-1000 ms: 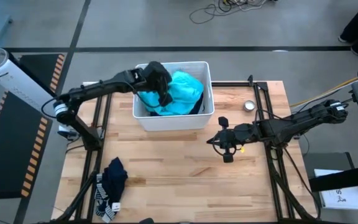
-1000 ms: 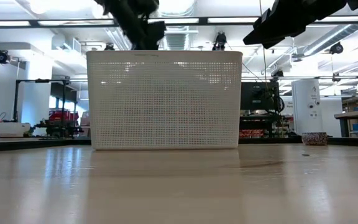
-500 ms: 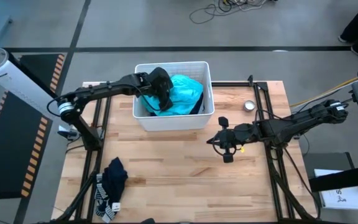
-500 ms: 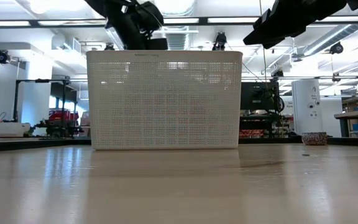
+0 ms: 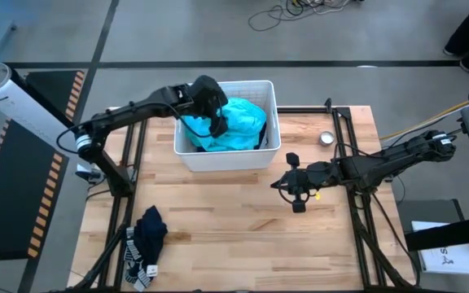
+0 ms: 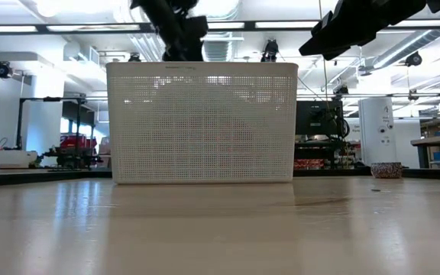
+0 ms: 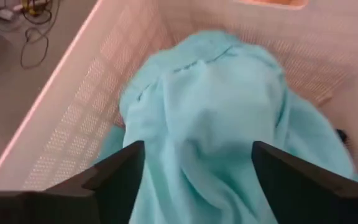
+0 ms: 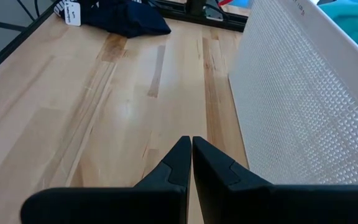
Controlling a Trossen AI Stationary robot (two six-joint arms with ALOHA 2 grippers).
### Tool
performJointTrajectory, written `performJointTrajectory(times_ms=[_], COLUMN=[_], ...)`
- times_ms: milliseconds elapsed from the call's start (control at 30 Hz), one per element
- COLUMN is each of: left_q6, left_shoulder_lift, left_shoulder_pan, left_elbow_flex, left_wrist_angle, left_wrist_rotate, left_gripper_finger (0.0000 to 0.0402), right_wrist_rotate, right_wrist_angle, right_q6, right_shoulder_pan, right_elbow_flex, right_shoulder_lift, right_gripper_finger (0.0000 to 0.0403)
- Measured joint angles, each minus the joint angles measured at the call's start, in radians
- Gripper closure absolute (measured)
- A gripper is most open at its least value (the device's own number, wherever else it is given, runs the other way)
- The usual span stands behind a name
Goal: Sort clothes
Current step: Put the light blue shorts into the white bin
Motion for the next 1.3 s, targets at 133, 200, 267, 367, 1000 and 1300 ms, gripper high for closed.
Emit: performJointTrajectory(times_ms=[133, 200, 267, 367, 1000, 1300], left_q6=[-0.003, -0.011, -0.021, -0.035, 0.032, 0.079], left_shoulder_lift=[-0.003, -0.003, -0.003, 0.006, 0.225, 0.228], left_shoulder_pan=[-0.017, -0.025, -0.028, -0.027, 0.020, 0.026], left_elbow_flex=[0.030, 0.027, 0.004, -0.046, -0.217, -0.217], left_wrist_angle=[-0.015, -0.001, 0.068, 0.175, 0.278, 0.265], left_wrist_rotate=[0.000, 0.000, 0.000, 0.000, 0.044, 0.061], left_gripper_finger=[0.0098, 0.0100, 0.0116, 0.0164, 0.0396, 0.0400], right_wrist_rotate=[0.000, 0.000, 0.000, 0.000, -0.001, -0.001], right_wrist_angle=[-0.001, -0.001, -0.001, 0.000, -0.006, -0.007], right_q6=[0.000, 0.000, -0.003, -0.002, 0.008, 0.008], right_shoulder_pan=[0.000, 0.000, 0.000, 0.000, 0.000, 0.000], right_elbow_flex=[0.000, 0.000, 0.000, 0.000, -0.005, -0.010], right_shoulder_lift=[0.000, 0.000, 0.000, 0.000, 0.000, 0.000], right_gripper_finger=[0.0403, 0.0403, 0.0403, 0.0403, 0.0403, 0.0403])
